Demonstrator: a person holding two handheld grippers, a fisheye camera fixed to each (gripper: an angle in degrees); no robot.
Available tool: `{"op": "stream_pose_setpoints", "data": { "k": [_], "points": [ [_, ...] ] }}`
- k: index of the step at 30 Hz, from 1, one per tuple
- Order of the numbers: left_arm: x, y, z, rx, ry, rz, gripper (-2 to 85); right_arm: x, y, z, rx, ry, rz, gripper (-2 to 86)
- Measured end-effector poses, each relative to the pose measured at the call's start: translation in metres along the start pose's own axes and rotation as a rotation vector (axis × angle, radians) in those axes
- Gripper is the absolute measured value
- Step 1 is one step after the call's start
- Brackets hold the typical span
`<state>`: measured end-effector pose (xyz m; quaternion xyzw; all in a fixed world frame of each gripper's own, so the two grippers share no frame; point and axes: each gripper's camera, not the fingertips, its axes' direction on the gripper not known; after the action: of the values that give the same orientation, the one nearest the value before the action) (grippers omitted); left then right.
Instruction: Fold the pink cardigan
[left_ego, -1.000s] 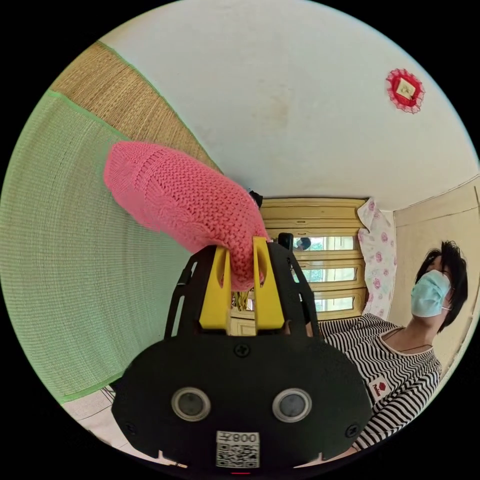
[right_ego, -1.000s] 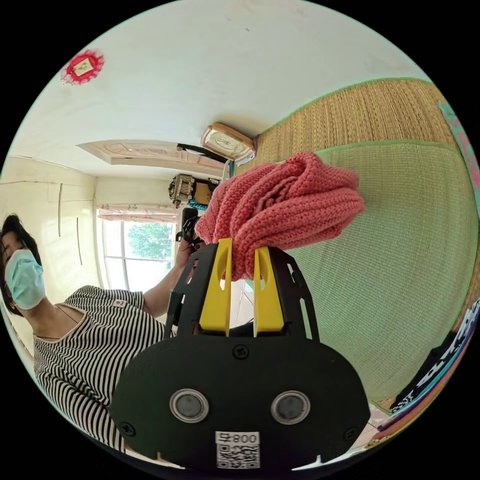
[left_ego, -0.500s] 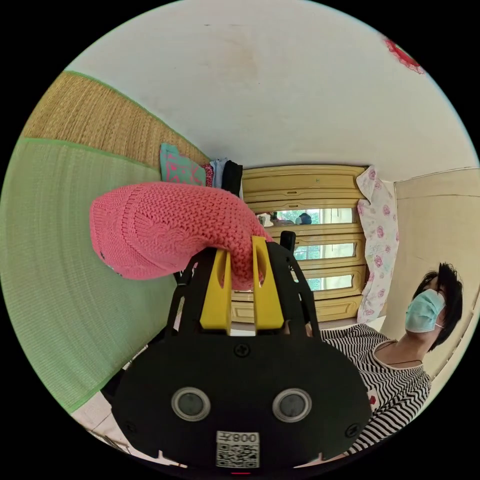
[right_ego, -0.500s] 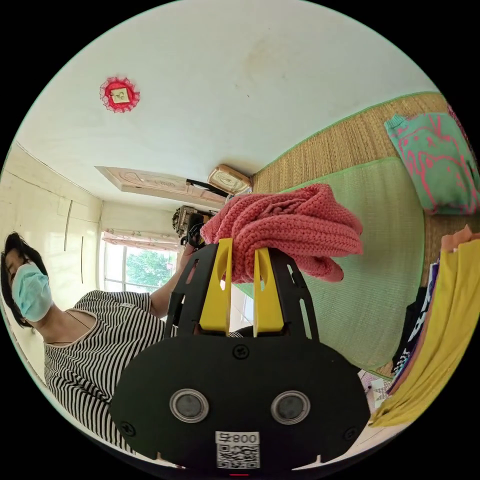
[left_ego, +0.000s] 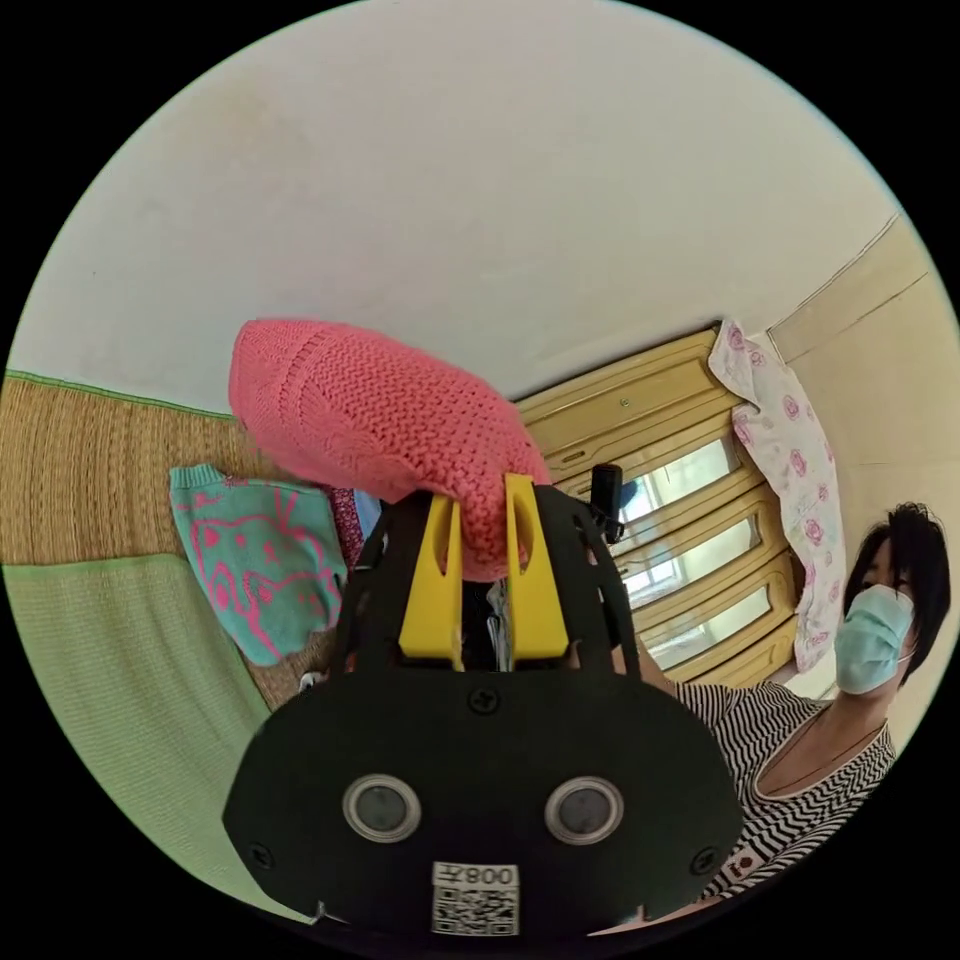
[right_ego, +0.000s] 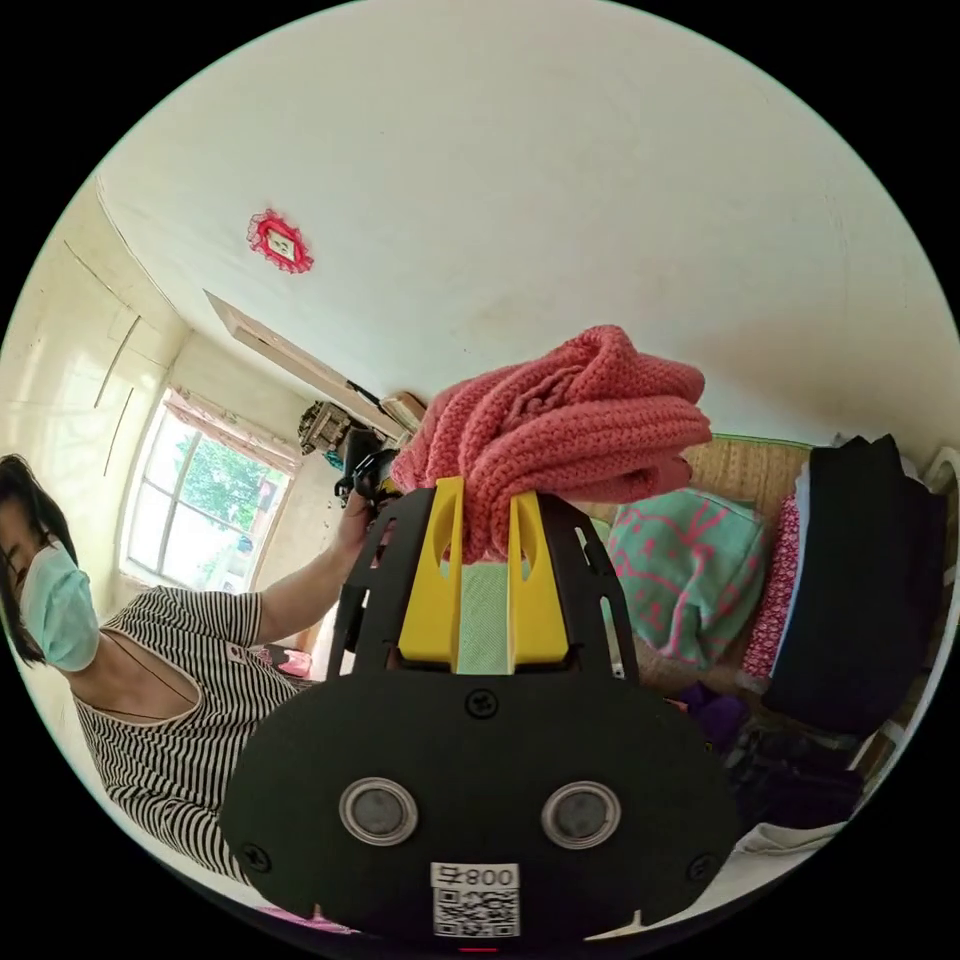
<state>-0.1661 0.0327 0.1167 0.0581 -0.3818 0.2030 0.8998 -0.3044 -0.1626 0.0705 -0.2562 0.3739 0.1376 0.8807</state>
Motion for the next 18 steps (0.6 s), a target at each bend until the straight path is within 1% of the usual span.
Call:
{"op": "stream_pose_setpoints", "data": {
  "k": [3, 5, 7, 9, 12, 14, 17, 18],
  "points": [
    [-0.039, 0.012, 0.065, -0.089, -0.099, -0.099, 8.2, 0.065, 0.012, 0.02, -0.121, 0.088, 0.121, 7.3],
    [-0.086, 0.035, 0.117, -0.184, -0.154, -0.293, 8.4, 0.11, 0.028, 0.043, -0.22, 0.129, 0.219, 7.5],
    [-0.112, 0.055, 0.149, -0.259, -0.176, -0.428, 8.5, 0.16, 0.057, 0.073, -0.355, 0.15, 0.356, 7.5],
    [-0.115, 0.065, 0.168, -0.259, -0.145, -0.422, 8.6, 0.174, 0.076, 0.08, -0.4, 0.15, 0.381, 7.5],
    [-0.106, 0.065, 0.183, -0.241, -0.123, -0.406, 9.2, 0.175, 0.091, 0.058, -0.315, 0.112, 0.367, 7.5],
    [-0.094, 0.058, 0.193, -0.246, -0.137, -0.383, 10.1, 0.168, 0.097, 0.04, -0.272, 0.134, 0.348, 6.9],
    [-0.071, 0.046, 0.202, -0.266, -0.192, -0.333, 10.6, 0.145, 0.103, 0.014, -0.249, 0.264, 0.294, 4.9],
    [-0.065, 0.044, 0.203, -0.267, -0.211, -0.318, 10.6, 0.133, 0.105, 0.002, -0.221, 0.339, 0.291, 3.3]
  ]
}}
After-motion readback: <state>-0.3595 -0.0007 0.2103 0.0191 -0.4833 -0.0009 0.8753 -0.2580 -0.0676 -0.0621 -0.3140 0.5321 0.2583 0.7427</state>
